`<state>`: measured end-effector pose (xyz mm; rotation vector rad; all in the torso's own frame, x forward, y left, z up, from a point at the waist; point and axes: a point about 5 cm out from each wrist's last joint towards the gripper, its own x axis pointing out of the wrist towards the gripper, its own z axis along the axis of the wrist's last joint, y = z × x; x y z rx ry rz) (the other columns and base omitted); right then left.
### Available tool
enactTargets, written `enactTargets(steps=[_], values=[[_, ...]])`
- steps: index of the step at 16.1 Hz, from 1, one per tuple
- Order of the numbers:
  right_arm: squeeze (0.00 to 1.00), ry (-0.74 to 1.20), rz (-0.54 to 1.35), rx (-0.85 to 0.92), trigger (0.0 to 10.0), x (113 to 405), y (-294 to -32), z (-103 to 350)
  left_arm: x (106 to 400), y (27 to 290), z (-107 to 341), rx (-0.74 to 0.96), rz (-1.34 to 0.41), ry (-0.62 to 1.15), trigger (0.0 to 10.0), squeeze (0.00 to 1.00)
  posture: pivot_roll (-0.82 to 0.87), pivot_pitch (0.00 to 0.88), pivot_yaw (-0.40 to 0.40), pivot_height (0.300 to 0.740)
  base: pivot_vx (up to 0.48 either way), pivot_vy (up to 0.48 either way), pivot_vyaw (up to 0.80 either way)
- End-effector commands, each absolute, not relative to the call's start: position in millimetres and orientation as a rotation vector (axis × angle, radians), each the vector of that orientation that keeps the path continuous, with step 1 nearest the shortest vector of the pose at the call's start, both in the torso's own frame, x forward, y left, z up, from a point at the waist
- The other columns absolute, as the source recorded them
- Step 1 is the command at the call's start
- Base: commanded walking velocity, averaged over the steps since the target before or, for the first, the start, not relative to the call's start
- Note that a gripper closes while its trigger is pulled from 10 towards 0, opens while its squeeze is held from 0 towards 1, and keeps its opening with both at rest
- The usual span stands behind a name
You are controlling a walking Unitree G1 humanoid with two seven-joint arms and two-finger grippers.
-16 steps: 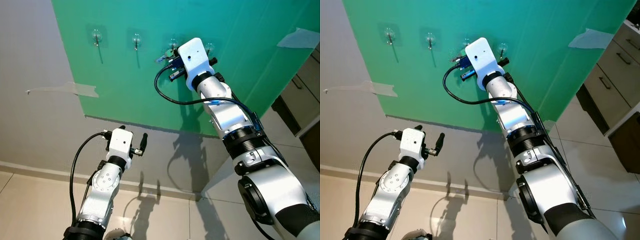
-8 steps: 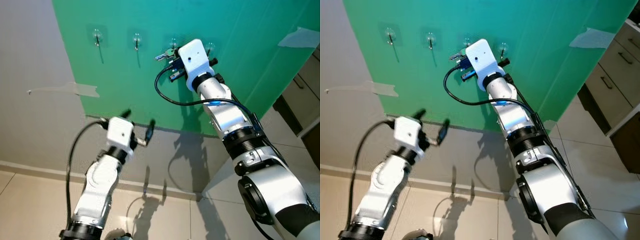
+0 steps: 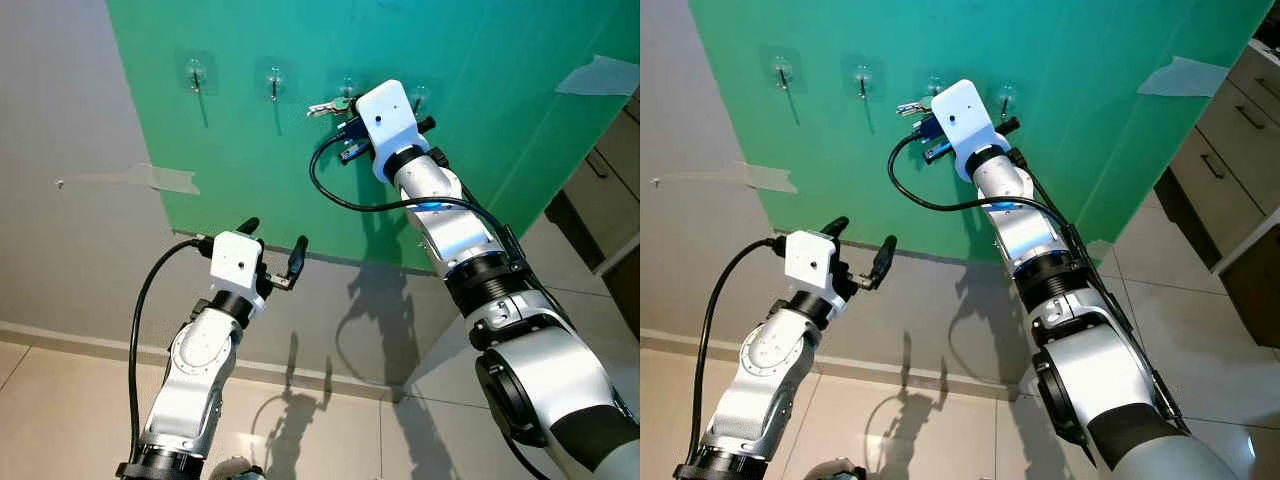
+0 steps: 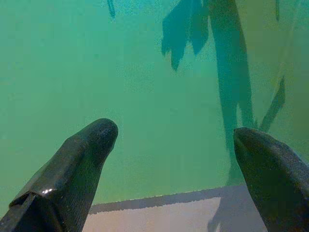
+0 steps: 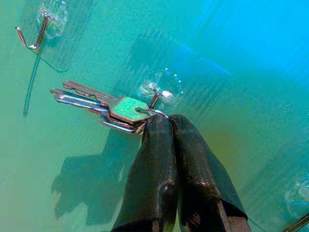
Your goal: Hang keys on a hook
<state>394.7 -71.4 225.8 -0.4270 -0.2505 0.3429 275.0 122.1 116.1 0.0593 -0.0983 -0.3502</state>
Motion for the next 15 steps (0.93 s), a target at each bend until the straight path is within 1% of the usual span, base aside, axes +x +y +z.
enactTargets(steps=[1,4,5,9,15], values=[[0.00,-0.160,0.277,-0.430,10.0,399.4,-95.6,213.6,273.2,117.5,118.1,0.050,-0.369,-0.100,10.0,0.00,0.00,0.000,-0.064,0.740,0.000,0.000,0.00],[0.00,-0.180,0.353,-0.434,10.0,390.8,-84.2,211.9,271.7,115.3,116.8,0.046,-0.373,-0.089,10.0,0.00,0.01,0.000,-0.069,0.740,0.000,0.000,0.00],[0.00,-0.264,0.407,-0.467,10.0,381.6,-72.7,220.5,270.9,115.2,114.7,0.044,-0.370,-0.079,10.0,0.00,0.01,0.000,-0.068,0.740,0.000,0.000,0.00],[0.00,-0.417,0.442,-0.458,10.0,371.5,-61.2,242.8,270.1,113.3,112.8,0.032,-0.369,-0.068,10.0,0.00,0.00,0.000,-0.073,0.740,0.000,0.000,0.00],[0.00,-0.388,0.461,-0.455,10.0,366.6,-62.1,240.0,269.7,113.0,112.9,0.019,-0.359,-0.060,10.0,0.00,0.01,0.000,-0.083,0.740,0.000,0.000,0.00]])
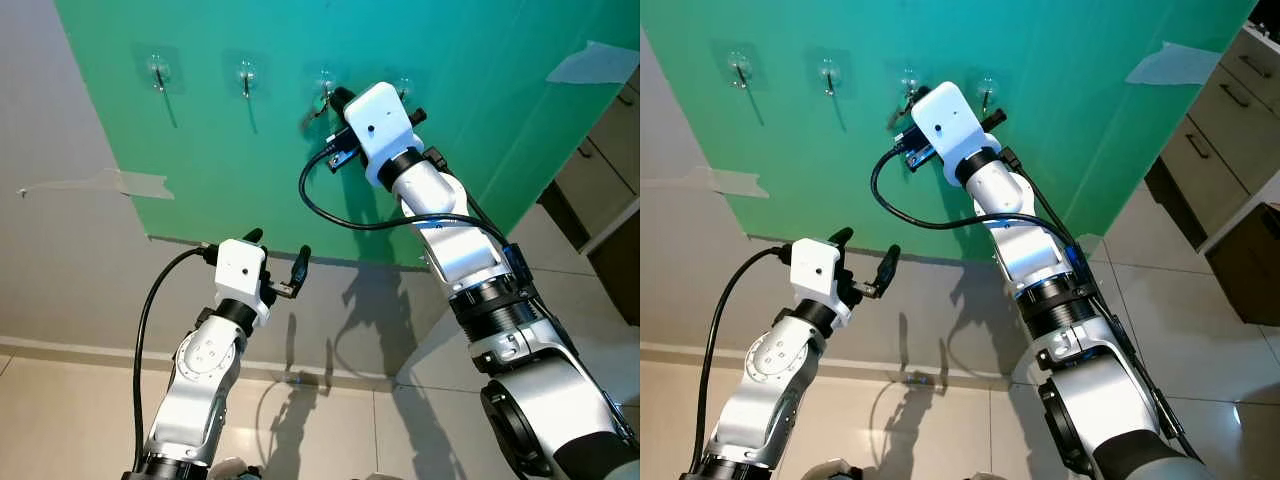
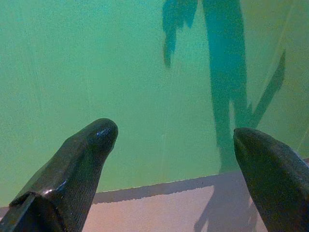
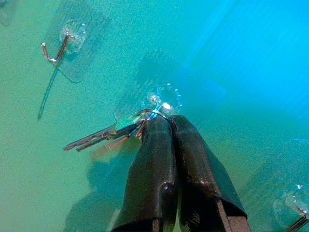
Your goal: Hang keys on a hook
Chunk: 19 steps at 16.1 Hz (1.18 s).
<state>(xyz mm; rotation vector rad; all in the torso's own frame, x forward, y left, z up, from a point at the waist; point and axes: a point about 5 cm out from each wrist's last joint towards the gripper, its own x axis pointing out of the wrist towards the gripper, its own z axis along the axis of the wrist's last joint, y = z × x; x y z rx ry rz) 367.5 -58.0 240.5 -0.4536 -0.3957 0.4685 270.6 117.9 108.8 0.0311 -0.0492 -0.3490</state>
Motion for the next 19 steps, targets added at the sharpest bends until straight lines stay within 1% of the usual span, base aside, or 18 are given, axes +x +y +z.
enactTargets(steps=[1,3,4,7,15,19], values=[[0.00,-0.362,0.468,-0.447,10.0,366.7,-62.3,235.9,269.4,112.7,112.3,0.019,-0.358,-0.058,10.0,0.00,0.01,0.000,-0.083,0.740,0.000,0.000,0.00],[0.00,-0.316,0.474,-0.423,10.0,367.0,-62.7,229.5,269.0,113.0,111.7,0.018,-0.355,-0.054,10.0,0.00,0.01,0.000,-0.084,0.740,0.000,0.000,0.00],[0.00,-0.252,0.498,-0.404,10.0,367.3,-62.3,218.4,268.5,112.0,110.4,0.015,-0.354,-0.049,10.0,0.00,0.01,0.000,-0.084,0.740,0.000,0.000,0.00],[0.00,-0.188,0.525,-0.399,10.0,366.5,-61.1,203.4,267.1,111.1,109.5,0.014,-0.353,-0.044,10.0,0.00,0.01,0.000,-0.087,0.740,0.000,0.000,0.00],[0.00,-0.173,0.512,-0.411,10.0,370.0,-61.5,204.7,268.4,114.2,110.8,0.006,-0.339,-0.039,10.0,0.00,0.02,0.000,-0.093,0.740,0.000,0.000,0.00],[0.00,-0.155,0.493,-0.397,10.0,366.4,-72.6,204.5,268.9,116.7,109.9,0.004,-0.329,-0.032,10.0,0.00,0.01,0.000,-0.094,0.740,0.000,0.000,0.00]])
